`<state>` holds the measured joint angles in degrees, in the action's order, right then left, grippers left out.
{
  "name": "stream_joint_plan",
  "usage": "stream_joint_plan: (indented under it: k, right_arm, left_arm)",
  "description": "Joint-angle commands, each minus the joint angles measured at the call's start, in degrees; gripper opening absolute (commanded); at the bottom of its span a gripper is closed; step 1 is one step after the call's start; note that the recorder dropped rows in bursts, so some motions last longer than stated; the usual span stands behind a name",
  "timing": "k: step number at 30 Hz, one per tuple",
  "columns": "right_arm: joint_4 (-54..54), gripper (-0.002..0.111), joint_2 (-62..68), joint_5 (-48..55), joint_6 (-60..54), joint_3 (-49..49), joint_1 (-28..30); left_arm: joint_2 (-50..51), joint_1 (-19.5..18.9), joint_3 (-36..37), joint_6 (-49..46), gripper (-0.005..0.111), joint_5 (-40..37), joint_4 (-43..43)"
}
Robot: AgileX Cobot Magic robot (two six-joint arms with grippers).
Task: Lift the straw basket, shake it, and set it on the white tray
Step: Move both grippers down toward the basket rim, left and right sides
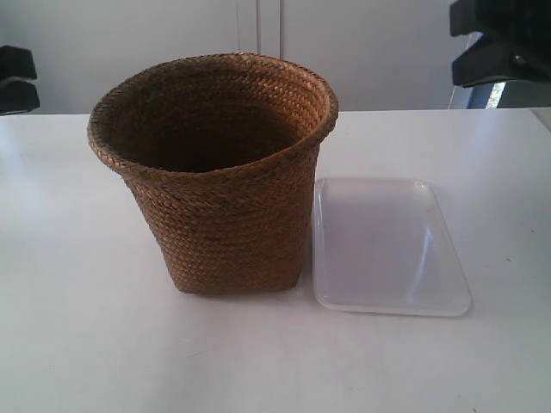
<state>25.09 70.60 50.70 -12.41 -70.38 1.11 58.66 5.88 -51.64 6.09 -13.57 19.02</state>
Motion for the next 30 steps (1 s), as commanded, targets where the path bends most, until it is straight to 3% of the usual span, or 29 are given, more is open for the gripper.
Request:
stream_joint_plan:
  k: [1, 5, 10, 15, 23, 30]
  right_arm:
    - [4.06, 0.000, 2.67, -0.30, -2.01, -3.49, 0.05]
    - [4.88, 0.000, 2.46, -2.58, 1.89, -3.68, 0.05]
    - [8.92, 0.000, 4.48, -2.18, -5.37, -5.49, -0.06]
    - [8.92, 0.003, 9.94, 2.88, -5.37, -12.65, -0.06]
    - [8.04, 0.030, 17.89, 7.01, -3.57, -20.97, -0.06]
    - [7.31, 0.053, 20.30, 4.35, -2.33, -22.49, -0.06]
  left_arm:
    - [3.31, 0.16, -5.05, -0.93, 0.000, -2.31, 0.23]
    - [3.21, 0.16, -5.76, -1.94, 0.000, -2.63, 0.23]
    - [3.75, 0.16, -6.31, -2.96, 0.000, -3.02, 0.23]
    - [8.62, -0.07, -13.48, -5.11, 0.000, -10.32, -0.19]
    - [21.49, -0.07, -28.97, -6.73, 0.000, -28.10, -0.56]
    - [28.63, -0.62, -38.08, -6.09, 0.002, -35.46, -6.16]
